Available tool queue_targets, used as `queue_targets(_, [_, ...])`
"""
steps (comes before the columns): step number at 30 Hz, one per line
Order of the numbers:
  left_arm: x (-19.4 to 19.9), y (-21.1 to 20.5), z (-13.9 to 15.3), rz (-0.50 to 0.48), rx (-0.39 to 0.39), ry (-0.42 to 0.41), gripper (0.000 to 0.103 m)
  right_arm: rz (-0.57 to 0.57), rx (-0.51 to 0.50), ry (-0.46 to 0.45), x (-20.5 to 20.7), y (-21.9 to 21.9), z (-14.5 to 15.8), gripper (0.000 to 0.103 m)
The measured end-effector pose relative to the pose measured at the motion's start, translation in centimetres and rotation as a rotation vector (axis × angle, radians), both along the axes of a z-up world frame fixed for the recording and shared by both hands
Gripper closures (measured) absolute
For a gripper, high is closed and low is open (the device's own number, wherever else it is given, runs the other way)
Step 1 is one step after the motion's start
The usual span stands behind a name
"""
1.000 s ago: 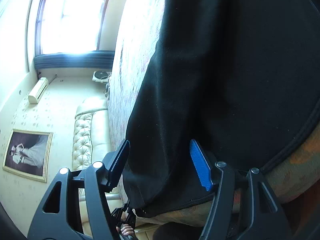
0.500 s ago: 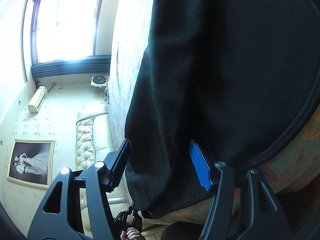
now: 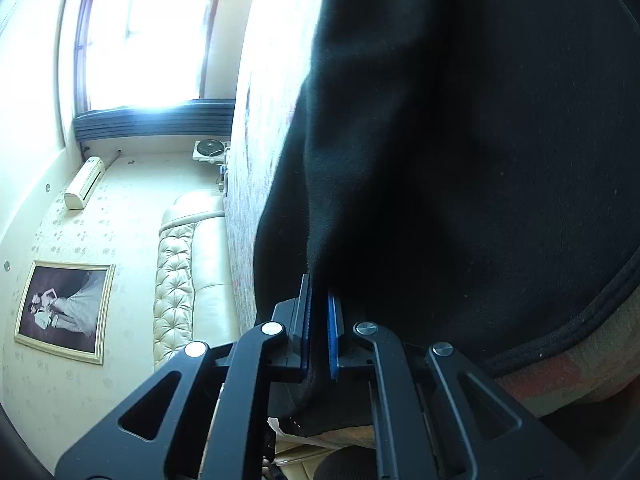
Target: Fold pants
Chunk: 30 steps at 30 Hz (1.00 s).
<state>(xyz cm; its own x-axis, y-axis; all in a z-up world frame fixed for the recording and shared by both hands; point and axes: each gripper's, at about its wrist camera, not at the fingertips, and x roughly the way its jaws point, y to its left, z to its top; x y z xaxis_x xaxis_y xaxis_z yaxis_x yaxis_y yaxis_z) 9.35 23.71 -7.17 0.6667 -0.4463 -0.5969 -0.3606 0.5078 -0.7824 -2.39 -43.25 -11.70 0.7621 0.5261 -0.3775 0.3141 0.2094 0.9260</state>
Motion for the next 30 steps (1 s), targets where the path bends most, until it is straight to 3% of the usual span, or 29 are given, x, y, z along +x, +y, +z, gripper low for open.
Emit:
queue_targets(4, [-0.6,-0.5,0.7,-0.033,0.013,-0.008,0.094,0.027,-0.15,-0.104,-1.0,-0.4,4.1,0.097])
queue_targets(6, [-1.4,-0.7,0.3,-0.045,0.029,0.01,0.094,0.039,-0.185,-0.115,-1.9,-0.7,4.8,0.097])
queue_targets(12, [-4.8,0.9,-2.3,0.009,-0.048,0.075,0.094,0.02,-0.132,-0.034,-5.9,-2.3,2.0,0.097])
queue_targets(17, [-5.6,1.8,-1.9,0.011,-0.022,0.052,0.094,0.024,-0.116,-0.002,-5.9,-2.3,1.5,0.097])
queue_targets(21, [-5.7,1.4,-2.2,-0.016,0.009,0.064,0.092,0.045,-0.098,0.079,-5.9,-2.6,-0.3,0.096])
queue_targets(24, [-6.3,1.2,-0.9,-0.058,0.113,0.046,0.092,0.04,-0.097,0.091,-6.0,-3.0,0.3,0.087])
queue_targets(26, [-7.1,0.6,0.5,-0.09,0.227,0.021,0.092,0.01,-0.136,0.09,-6.4,-4.1,1.6,0.067])
queue_targets(30, [-8.5,0.0,2.8,-0.15,0.395,-0.031,0.092,-0.123,-0.174,0.052,-7.2,-9.0,4.4,0.062])
